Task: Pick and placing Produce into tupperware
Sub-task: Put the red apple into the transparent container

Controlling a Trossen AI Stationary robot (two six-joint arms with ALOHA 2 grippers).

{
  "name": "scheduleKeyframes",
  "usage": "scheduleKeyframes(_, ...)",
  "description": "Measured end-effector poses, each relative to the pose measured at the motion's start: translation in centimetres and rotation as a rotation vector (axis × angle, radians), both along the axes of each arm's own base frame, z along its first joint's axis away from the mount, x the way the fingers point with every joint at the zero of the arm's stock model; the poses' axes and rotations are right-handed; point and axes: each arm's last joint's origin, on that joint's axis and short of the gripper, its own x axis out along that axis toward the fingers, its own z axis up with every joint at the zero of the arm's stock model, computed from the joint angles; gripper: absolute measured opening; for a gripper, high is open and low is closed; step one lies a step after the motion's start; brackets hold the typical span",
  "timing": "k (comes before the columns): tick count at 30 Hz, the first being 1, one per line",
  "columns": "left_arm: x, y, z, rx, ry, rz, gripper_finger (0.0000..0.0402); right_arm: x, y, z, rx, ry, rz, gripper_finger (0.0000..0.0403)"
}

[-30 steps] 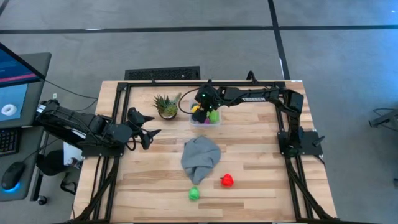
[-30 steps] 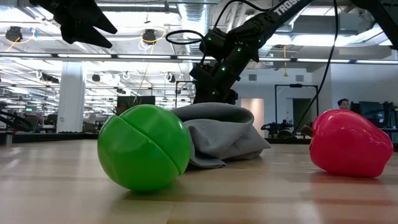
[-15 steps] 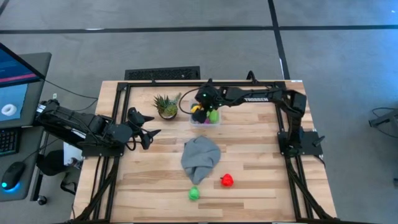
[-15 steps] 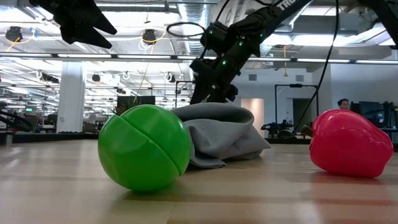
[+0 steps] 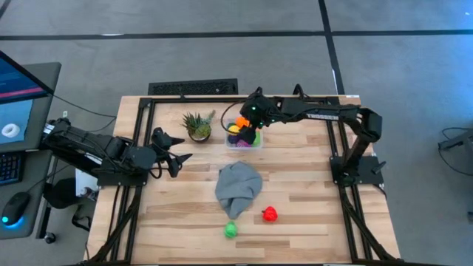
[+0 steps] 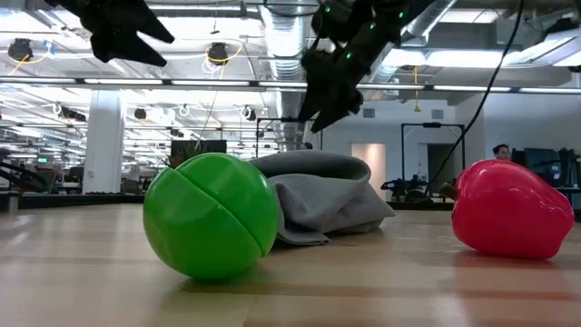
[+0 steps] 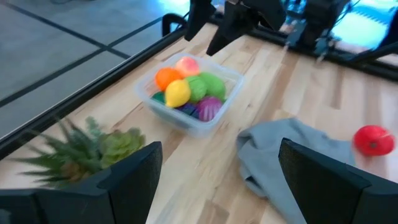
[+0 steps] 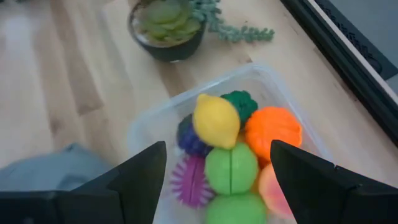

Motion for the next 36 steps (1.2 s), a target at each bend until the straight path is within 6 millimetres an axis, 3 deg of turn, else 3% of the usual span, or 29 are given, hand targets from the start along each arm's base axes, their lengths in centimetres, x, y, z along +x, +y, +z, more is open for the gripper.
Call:
scheduleKeyframes(8,0.3,-0.2,0.4,-0.018,-0.037,-0.033,0.0311,-1.9,3.1,3.5,-0.056,-0.022,0.131,0.0310)
scheduleKeyframes(12,0.3,-0.2,0.4,-0.025,-0.045,-0.031,0.0311,-3.5,4.7,4.2,-0.058,-0.027,0.168,0.0310)
scheduleKeyframes(25,1.0,-0.4,0.0,0.007,-0.011,-0.040,0.0311,-10.6,11.8,2.9,0.070,-0.091,0.209,0.0310)
scheduleKeyframes(36,2.6,-0.5,-1.0,0.012,0.047,-0.040,0.0311,-13.2,18.1,0.4,0.144,-0.071,0.311,0.0310)
